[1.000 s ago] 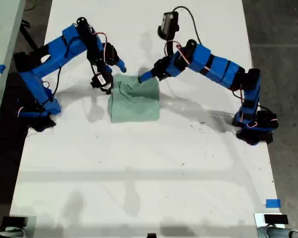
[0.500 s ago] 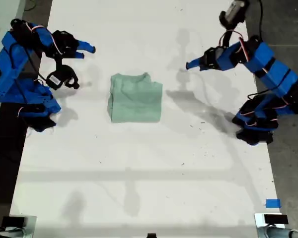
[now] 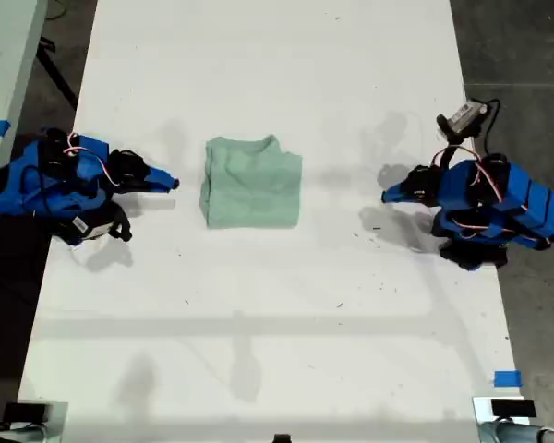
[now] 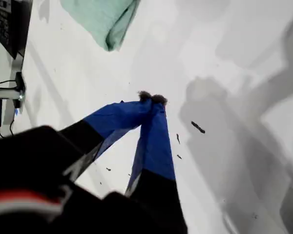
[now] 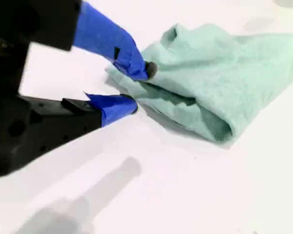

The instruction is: Fold t-shirt

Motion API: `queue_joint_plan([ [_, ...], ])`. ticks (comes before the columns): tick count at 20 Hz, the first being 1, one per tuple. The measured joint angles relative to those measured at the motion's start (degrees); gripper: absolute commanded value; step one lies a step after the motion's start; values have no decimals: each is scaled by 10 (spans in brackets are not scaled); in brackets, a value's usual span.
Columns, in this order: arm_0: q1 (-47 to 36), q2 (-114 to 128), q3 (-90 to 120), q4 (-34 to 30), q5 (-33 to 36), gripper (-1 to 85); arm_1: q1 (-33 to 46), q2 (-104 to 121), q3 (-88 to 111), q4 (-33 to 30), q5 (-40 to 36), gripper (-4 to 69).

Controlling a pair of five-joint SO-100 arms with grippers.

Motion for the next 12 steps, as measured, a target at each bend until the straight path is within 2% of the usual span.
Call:
queue_joint_plan([
  [3,15,22,75,-6,-31,95,-26,18,83,-1,87,-4],
  [4,15,21,80,-4,-33,79,-30,19,87,-3,116,27],
  [6,18,22,82,11,-36,104,-30,20,93,-8,163,33],
  [10,77,25,82,25,-38,105,0,19,93,-9,75,34],
  [12,105,25,82,25,-38,105,3,19,93,-11,-81,26],
])
